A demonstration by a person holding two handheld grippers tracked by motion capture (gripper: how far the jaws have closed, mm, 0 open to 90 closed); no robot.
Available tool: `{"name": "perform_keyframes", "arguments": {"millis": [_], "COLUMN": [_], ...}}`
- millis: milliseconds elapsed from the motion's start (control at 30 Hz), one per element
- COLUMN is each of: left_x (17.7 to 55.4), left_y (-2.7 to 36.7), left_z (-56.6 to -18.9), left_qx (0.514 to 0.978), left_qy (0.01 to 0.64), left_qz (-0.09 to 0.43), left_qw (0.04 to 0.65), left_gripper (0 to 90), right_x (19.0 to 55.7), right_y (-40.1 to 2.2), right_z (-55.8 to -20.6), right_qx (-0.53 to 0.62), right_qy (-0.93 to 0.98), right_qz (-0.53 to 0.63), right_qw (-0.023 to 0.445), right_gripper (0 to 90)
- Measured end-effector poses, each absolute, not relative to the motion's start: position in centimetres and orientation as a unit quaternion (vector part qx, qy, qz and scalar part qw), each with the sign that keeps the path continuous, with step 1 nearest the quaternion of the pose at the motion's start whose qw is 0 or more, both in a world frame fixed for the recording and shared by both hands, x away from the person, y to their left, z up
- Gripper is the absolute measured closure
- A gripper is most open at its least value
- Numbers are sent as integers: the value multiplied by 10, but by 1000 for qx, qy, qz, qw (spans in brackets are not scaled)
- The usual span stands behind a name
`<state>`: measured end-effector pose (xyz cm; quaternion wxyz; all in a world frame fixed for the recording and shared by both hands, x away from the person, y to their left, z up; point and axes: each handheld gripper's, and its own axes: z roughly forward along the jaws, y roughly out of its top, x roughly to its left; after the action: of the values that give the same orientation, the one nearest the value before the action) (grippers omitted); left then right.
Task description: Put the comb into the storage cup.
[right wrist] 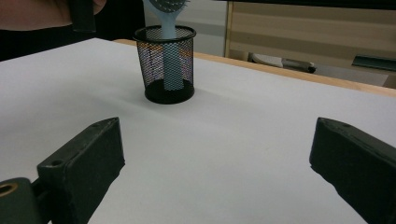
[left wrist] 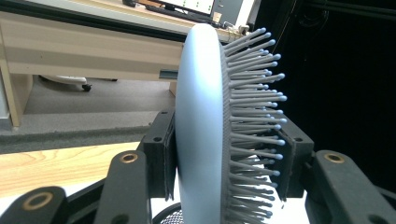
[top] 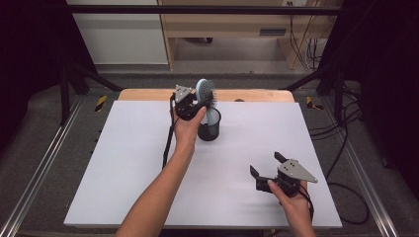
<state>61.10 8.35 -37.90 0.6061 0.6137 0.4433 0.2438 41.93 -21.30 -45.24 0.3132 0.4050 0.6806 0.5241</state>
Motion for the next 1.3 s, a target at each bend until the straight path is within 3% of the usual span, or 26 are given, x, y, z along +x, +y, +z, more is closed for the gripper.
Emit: {"name": "perform_keyframes", "arguments": {"millis": [800,1300], "left_x": [611,609], "left_y": [86,107], "left_z": [-385,-389], "left_qx": [608,593], "left_qy": [448,471], "left_qz": [236,216], "left_qw": [611,617], "left_gripper": [492,471], "right_x": [419,419], "right_y": [-211,-209], "right_z": [-453,-453], "right_qx": [401,399], "right_qy": [685,688], "right_qz": [522,520], "right_qw": [313,311], "right_gripper": [35,35]}}
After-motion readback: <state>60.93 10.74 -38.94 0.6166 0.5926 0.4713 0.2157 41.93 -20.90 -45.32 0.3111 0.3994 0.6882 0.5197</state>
